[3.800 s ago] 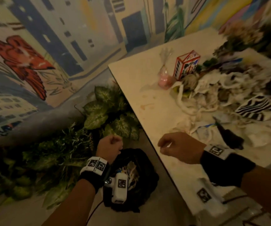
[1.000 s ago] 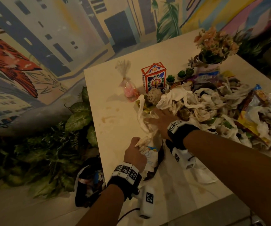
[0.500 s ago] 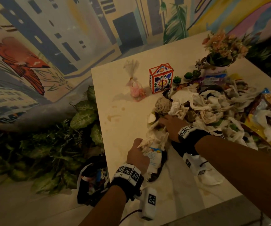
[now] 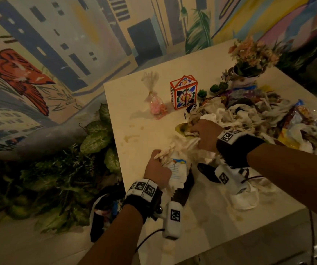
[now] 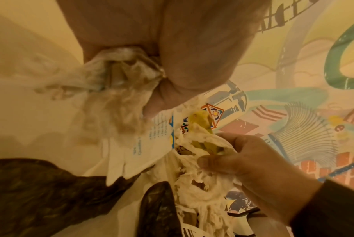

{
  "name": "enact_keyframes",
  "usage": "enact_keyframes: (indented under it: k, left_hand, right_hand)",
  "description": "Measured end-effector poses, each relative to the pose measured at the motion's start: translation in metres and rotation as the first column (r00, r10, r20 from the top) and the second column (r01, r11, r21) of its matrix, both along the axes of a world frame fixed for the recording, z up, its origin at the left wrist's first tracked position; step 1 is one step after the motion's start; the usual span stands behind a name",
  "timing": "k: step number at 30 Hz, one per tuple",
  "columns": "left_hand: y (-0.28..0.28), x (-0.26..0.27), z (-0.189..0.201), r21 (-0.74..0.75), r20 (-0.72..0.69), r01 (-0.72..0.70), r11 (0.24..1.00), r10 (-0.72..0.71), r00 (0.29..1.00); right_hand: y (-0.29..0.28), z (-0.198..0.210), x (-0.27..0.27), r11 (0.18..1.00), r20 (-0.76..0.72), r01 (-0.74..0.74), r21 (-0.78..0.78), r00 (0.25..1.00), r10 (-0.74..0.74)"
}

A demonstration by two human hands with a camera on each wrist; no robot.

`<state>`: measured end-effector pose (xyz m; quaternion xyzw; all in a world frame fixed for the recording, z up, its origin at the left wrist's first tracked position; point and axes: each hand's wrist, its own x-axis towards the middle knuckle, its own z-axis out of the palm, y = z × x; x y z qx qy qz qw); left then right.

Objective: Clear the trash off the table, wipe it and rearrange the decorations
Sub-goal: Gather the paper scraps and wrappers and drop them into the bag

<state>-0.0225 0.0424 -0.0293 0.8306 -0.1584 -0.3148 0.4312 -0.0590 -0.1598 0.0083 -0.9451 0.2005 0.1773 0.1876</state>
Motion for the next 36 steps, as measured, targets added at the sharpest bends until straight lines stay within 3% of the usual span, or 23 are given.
enact_keyframes:
  k: [4,10,16,21,26,30,36]
  left_hand:
    - [-0.006,0.005,0.010,-0.020,-0.077,-0.023,1.000,0.022,0.997]
    - [-0.016,0.013,0.025,-0.138,-0.145,-0.135,0.981,0.115,0.983]
    - [-0.021,0.020,0.048,-0.300,-0.207,-0.233,0.925,0.175,0.963]
    - [-0.025,0.025,0.063,-0.294,-0.305,-0.320,0.900,0.229,0.924]
    - [-0.019,0.035,0.065,-0.295,-0.369,-0.399,0.868,0.282,0.886]
    - [0.001,0.051,0.065,-0.297,-0.418,-0.497,0.815,0.358,0.835]
    - [0.057,0.074,0.071,-0.349,-0.441,-0.571,0.743,0.408,0.800]
  right_hand:
    - [-0.005,0.013,-0.010,0.999,0.037,-0.014,-0.042,0.999,0.016]
    - [-0.012,0.043,-0.014,0.995,0.065,0.092,-0.050,0.994,-0.089]
    - [-0.020,0.080,-0.009,0.971,0.343,0.238,0.029,0.910,-0.233]
    - [-0.031,0.102,-0.004,0.960,0.493,0.278,0.045,0.830,-0.263]
    - [-0.031,0.114,0.001,0.965,0.526,0.243,0.097,0.811,-0.257]
    - [-0.021,0.125,0.012,0.971,0.624,0.187,0.148,0.744,-0.238]
    - [0.024,0.134,0.046,0.980,0.618,0.063,0.189,0.768,-0.169]
